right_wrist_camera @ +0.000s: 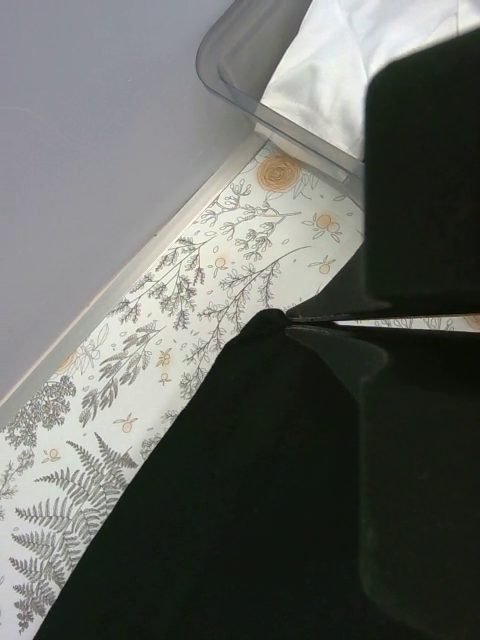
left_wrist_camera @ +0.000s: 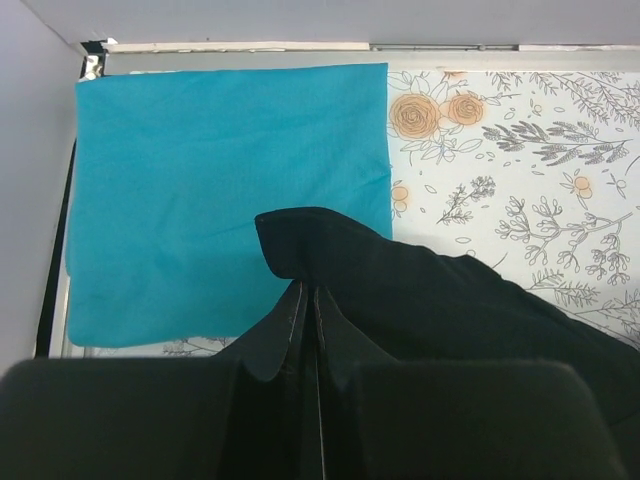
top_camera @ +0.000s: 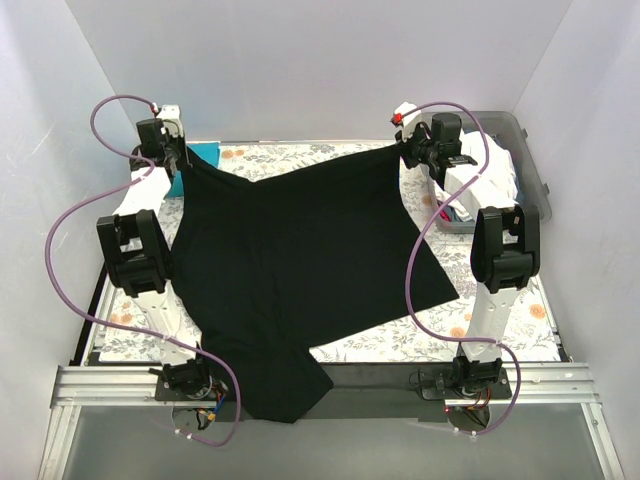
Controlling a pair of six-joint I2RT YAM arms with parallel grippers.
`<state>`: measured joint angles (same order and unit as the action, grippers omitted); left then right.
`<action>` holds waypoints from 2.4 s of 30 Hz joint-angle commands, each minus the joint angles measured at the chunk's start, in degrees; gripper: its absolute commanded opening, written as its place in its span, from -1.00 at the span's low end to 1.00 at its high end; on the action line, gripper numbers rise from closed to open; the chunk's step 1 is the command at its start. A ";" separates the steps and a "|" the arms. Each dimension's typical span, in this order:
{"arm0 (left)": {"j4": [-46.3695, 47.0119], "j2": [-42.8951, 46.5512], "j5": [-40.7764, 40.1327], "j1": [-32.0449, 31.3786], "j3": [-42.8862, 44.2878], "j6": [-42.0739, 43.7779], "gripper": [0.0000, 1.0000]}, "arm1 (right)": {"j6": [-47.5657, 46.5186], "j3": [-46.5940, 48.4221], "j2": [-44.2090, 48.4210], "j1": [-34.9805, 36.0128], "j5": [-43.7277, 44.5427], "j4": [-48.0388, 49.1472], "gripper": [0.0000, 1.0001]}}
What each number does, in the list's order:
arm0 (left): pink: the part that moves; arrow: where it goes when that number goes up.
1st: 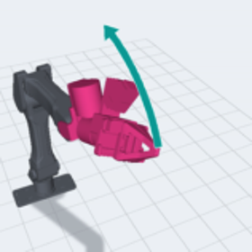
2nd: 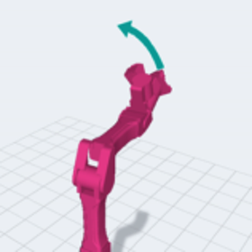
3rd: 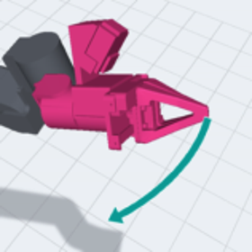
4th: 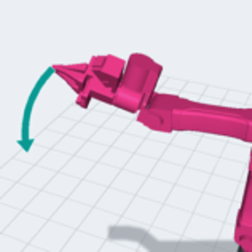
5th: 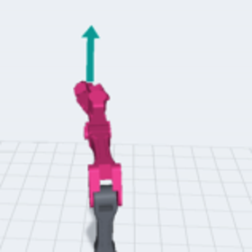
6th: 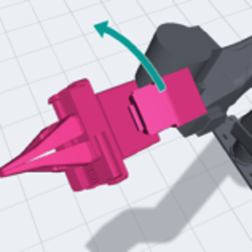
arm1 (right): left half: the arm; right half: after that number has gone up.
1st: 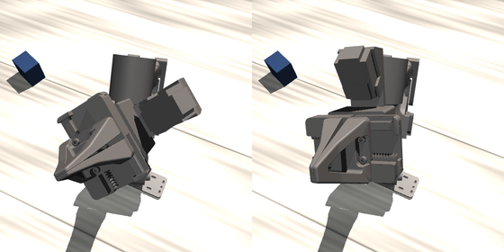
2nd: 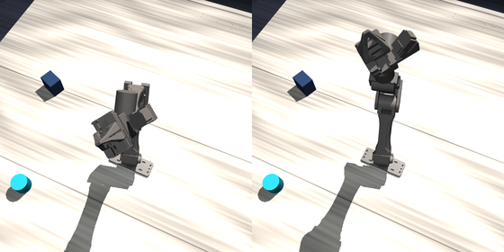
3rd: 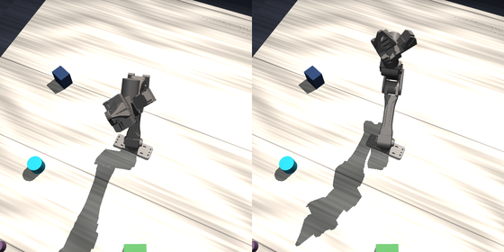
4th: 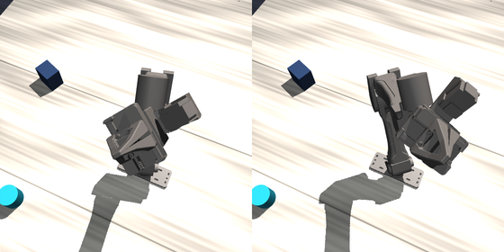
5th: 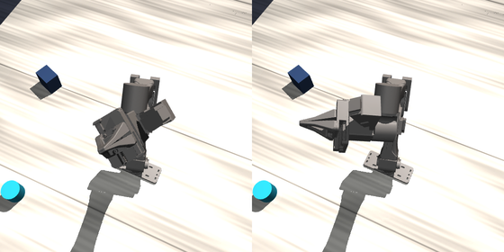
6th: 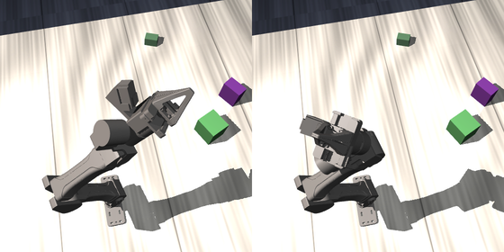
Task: Fold and stack the t-shirts
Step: Flatten the tshirt out, then fold the tshirt
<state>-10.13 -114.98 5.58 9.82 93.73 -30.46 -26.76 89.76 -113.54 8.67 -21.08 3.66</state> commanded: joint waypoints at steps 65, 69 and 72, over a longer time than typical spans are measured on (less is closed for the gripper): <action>-32.32 34.05 4.27 -3.59 -34.50 -0.12 -0.21 | -16.57 8.94 -5.11 4.16 -0.90 -36.71 -0.16; -29.87 29.21 1.98 -3.23 -33.70 -0.48 -0.25 | -16.48 10.18 -9.15 4.60 2.53 -37.15 -0.20; -28.63 25.43 0.22 -3.06 -33.44 0.04 -0.27 | -16.65 9.74 -10.21 4.61 4.11 -37.15 -0.21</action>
<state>-41.89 -88.05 9.39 6.28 58.13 -29.61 -43.70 97.71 -124.53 13.67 -20.34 -32.40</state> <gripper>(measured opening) 0.370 0.399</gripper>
